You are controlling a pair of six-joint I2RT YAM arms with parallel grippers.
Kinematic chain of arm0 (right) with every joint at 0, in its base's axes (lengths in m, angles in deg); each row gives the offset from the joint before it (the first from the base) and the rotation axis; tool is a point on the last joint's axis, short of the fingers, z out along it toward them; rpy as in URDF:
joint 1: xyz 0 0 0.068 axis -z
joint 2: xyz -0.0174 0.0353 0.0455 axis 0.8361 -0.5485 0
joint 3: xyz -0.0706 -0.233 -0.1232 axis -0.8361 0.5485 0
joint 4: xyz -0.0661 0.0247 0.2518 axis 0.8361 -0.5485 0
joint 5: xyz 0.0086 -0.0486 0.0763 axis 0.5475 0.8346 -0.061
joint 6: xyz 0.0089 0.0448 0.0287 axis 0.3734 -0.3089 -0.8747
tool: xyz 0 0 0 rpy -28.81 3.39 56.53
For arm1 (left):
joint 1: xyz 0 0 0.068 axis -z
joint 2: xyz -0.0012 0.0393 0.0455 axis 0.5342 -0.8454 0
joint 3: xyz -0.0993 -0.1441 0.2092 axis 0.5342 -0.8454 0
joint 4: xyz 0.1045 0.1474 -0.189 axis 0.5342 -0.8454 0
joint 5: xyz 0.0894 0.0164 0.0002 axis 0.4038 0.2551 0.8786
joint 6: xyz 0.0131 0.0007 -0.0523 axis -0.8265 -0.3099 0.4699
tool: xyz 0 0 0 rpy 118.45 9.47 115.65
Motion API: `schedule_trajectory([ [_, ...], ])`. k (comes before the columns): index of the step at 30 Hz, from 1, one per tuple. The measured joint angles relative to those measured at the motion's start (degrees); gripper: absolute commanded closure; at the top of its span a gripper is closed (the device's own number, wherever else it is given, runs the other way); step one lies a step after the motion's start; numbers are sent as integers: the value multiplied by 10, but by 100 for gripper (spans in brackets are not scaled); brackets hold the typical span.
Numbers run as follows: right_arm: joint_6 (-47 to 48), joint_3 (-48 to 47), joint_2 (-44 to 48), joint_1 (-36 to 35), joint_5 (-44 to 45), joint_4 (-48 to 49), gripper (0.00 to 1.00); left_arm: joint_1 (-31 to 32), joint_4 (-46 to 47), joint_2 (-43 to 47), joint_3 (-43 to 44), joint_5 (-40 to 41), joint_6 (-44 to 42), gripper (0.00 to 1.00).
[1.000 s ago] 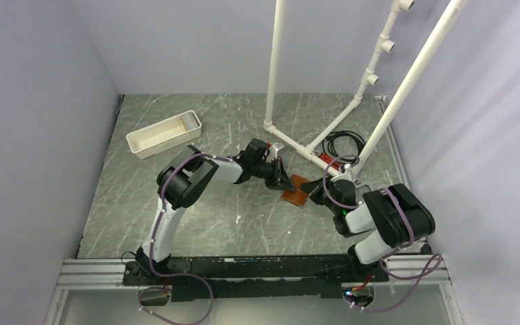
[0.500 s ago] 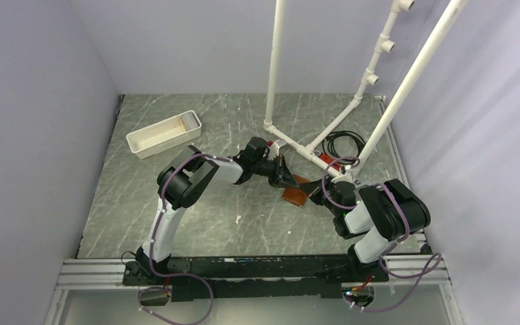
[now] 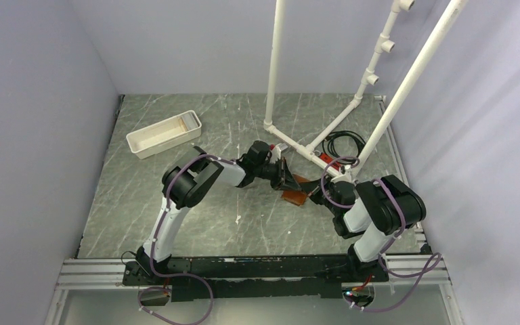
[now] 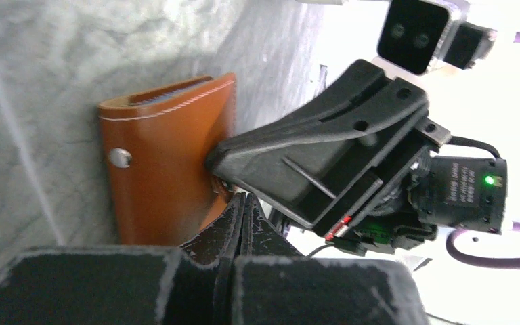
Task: Put the credit cards into the card holder
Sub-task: Close the card holder at the center of the board.
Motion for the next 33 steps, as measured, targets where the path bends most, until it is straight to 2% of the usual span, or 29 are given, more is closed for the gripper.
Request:
schedule_trajectory([
  [12, 0, 0, -4, 0, 0, 5, 100, 2, -102, 0, 23, 34, -43, 100],
  [23, -17, 13, -78, 3, -9, 116, 99, 16, -259, 19, 73, 97, -57, 100],
  [25, -9, -1, -33, 4, -13, 50, 83, 17, -266, 21, 73, 105, -58, 100],
  [27, 5, -19, 42, 3, -14, -64, 77, 19, -271, 24, 73, 113, -61, 100],
  [31, 40, -48, 151, 1, -14, -245, 73, 21, -273, 26, 73, 116, -67, 100],
  [33, 57, -63, 185, 2, -17, -315, 80, 21, -273, 26, 73, 116, -68, 100],
])
